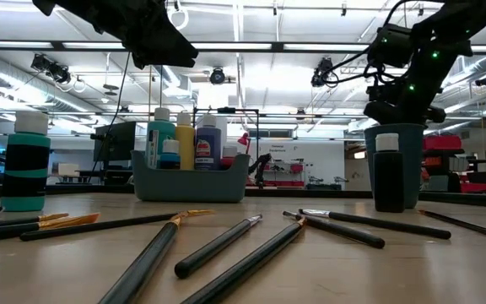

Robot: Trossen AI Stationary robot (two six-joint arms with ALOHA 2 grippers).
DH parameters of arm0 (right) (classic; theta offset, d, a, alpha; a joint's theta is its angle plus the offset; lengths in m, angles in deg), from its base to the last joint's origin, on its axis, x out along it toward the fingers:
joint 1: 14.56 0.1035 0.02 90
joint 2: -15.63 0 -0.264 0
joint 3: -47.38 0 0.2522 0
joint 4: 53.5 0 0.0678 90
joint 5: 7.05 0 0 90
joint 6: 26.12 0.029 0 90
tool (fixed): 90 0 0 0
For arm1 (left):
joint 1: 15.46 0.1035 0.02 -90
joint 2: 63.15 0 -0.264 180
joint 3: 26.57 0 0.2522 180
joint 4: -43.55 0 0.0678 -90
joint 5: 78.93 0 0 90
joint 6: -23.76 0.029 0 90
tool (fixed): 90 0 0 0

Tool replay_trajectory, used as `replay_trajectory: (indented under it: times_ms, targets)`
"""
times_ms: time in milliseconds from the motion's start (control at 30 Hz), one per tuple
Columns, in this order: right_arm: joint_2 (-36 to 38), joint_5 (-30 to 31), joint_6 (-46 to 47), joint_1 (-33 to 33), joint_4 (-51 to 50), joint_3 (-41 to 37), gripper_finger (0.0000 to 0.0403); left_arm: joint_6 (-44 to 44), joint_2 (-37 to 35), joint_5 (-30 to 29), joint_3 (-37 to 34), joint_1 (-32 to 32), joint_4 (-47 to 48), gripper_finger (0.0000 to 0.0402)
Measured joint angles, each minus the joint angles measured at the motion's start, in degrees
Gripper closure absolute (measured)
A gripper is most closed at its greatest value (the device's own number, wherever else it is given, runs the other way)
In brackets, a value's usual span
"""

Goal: Pick & Place Paint Supplies
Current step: Put the green paint bottle into the blue bin

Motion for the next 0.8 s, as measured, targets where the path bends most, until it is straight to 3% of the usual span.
replay_trajectory:
  times_ms: [333, 567, 800]
  targets:
    - [-0.13, 0.37, 0.55, -0.08, -7.59, -0.17, 0.0238, 0.0, 0.0, -0.01, 0.0, 0.0, -0.02, 0.0223]
    - [-0.17, 1.08, -4.65, -0.08, -6.38, -0.17, 0.0238, 0.0, 0.0, -0.04, 0.0, 0.0, -0.02, 0.0223]
    - [-0.16, -2.24, -5.23, -0.04, -5.91, -0.17, 0.0238, 0.02, 0.0, -0.04, 0.0, 0.0, -0.02, 0.0223]
